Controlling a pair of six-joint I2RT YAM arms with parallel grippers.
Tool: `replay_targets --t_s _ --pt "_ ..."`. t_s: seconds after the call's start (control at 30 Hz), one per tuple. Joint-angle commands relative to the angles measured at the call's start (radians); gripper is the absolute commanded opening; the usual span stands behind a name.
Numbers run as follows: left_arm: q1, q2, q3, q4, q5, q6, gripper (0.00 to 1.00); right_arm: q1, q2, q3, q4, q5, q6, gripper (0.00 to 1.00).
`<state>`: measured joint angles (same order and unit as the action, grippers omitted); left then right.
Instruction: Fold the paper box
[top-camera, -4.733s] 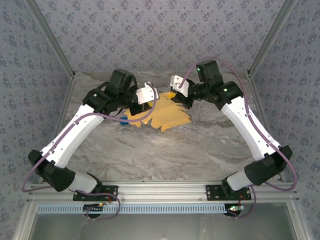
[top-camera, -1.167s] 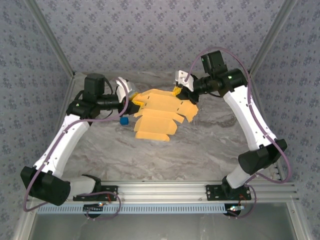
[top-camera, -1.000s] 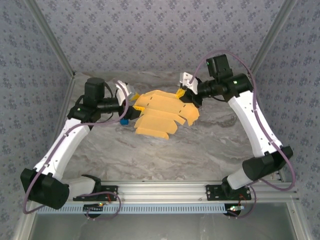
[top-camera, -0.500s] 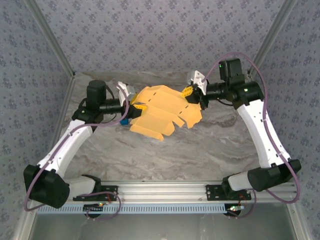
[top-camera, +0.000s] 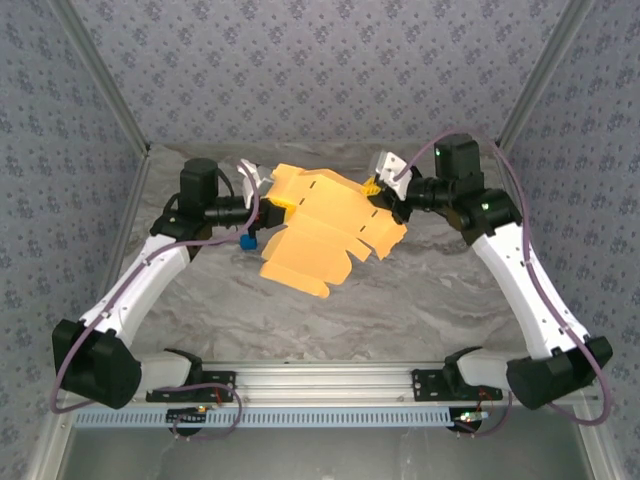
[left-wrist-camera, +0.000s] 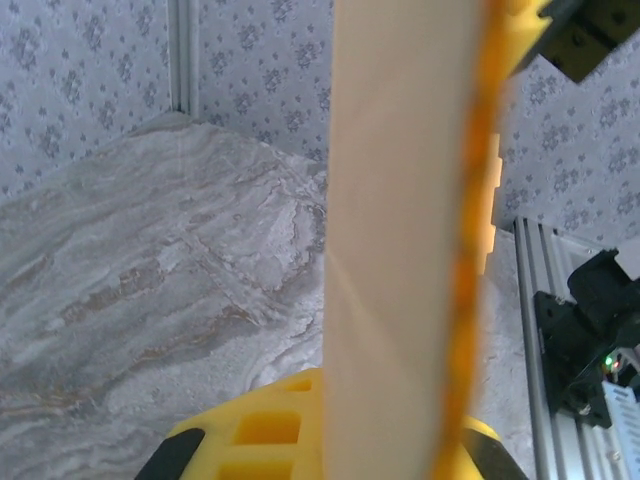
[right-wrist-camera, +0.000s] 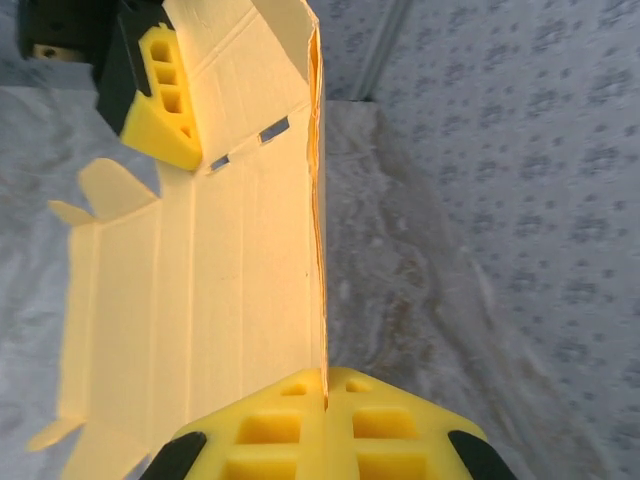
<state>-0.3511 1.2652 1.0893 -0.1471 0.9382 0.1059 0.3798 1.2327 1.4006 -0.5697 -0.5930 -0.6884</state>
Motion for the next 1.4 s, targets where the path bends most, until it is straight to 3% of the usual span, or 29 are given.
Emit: replay_targets --t_s 0.0,0.17,0.3,0.47,0.73,0.83,0.97,1.2,1.37 --pt "-0.016 0.0 0.065 0.022 -0.013 -0.107 0.0 0.076 -0.055 -0.094 0.173 0.275 -0.025 0.0" --pt "-0.041 0.005 0.079 0.007 -0.06 -0.154 0.0 0.208 -0.093 -0.248 0.339 0.577 -0.139 0.0" --pt "-0.055 0.016 0.088 0.011 -0.066 -0.18 0.0 0.287 -0.09 -0.326 0.463 0.746 -0.201 0.0" --pt "-0.06 0.027 0.087 0.019 -0.08 -0.204 0.0 0.333 -0.095 -0.401 0.58 0.841 -0.254 0.0" --pt "-0.058 0.046 0.084 0.02 -0.109 -0.218 0.0 0.358 -0.094 -0.46 0.669 0.886 -0.289 0.0" --pt "-0.059 0.047 0.077 0.024 -0.123 -0.213 0.0 0.351 -0.106 -0.457 0.645 0.857 -0.269 0.0" --pt "-0.058 0.04 0.057 0.021 -0.138 -0.18 0.0 0.293 -0.128 -0.408 0.511 0.725 -0.158 0.0" --pt "-0.059 -0.028 -0.002 0.023 -0.197 -0.085 0.34 0.153 -0.119 -0.253 0.188 0.367 0.019 0.0" --pt "-0.058 -0.098 -0.037 0.021 -0.343 -0.046 0.47 0.103 -0.12 -0.17 0.075 0.236 0.079 0.0"
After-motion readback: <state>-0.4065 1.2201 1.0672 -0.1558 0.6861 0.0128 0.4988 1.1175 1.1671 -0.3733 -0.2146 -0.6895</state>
